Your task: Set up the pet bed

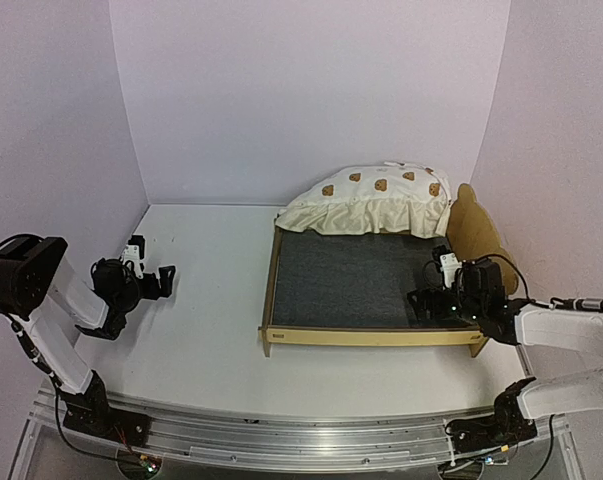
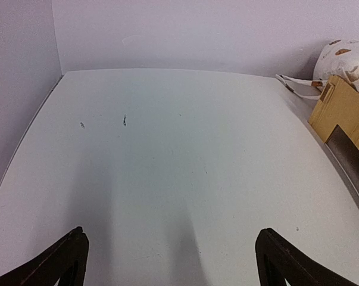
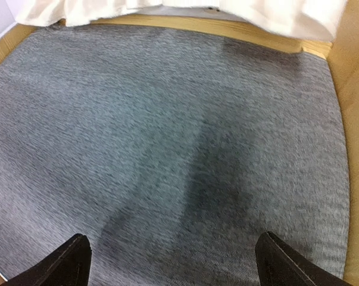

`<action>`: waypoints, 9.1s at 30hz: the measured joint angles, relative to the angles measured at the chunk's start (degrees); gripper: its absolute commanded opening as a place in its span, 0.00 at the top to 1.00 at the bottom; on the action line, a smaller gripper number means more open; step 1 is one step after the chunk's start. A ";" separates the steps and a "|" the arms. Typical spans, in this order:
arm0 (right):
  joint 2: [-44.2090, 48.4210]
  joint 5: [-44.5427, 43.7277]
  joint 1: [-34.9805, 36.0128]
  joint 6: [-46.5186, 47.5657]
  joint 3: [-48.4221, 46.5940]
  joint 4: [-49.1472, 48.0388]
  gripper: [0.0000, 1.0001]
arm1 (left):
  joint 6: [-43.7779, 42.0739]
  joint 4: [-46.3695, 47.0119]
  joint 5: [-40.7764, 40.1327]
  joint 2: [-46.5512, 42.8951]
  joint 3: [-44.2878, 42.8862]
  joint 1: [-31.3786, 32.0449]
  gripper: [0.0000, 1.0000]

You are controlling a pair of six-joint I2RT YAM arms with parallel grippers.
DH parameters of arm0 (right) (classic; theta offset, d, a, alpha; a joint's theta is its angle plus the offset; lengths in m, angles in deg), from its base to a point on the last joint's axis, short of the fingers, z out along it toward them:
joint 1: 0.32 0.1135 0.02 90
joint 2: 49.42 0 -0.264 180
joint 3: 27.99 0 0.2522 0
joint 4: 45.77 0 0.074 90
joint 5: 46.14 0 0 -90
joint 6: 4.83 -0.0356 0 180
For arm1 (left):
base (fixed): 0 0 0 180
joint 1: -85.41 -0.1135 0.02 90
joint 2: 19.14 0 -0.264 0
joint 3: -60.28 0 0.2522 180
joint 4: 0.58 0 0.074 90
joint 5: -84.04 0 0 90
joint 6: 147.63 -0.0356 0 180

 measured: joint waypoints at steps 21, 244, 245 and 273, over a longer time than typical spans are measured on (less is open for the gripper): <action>-22.53 -5.93 -2.77 -10.05 -66.13 49.18 0.16 | -10.17 -43.61 23.19 -11.92 -34.99 6.17 0.00; -17.56 -1.61 7.96 -10.71 -82.80 71.95 0.45 | -34.49 -108.62 10.94 -13.85 -50.31 31.18 0.25; -16.18 -0.97 11.20 -11.03 -79.46 69.10 0.45 | -34.92 -108.86 10.32 -13.84 -49.83 31.47 0.25; -35.48 14.96 37.66 -12.49 -57.10 30.71 0.51 | -39.01 -111.78 12.22 -14.43 -48.73 31.19 1.00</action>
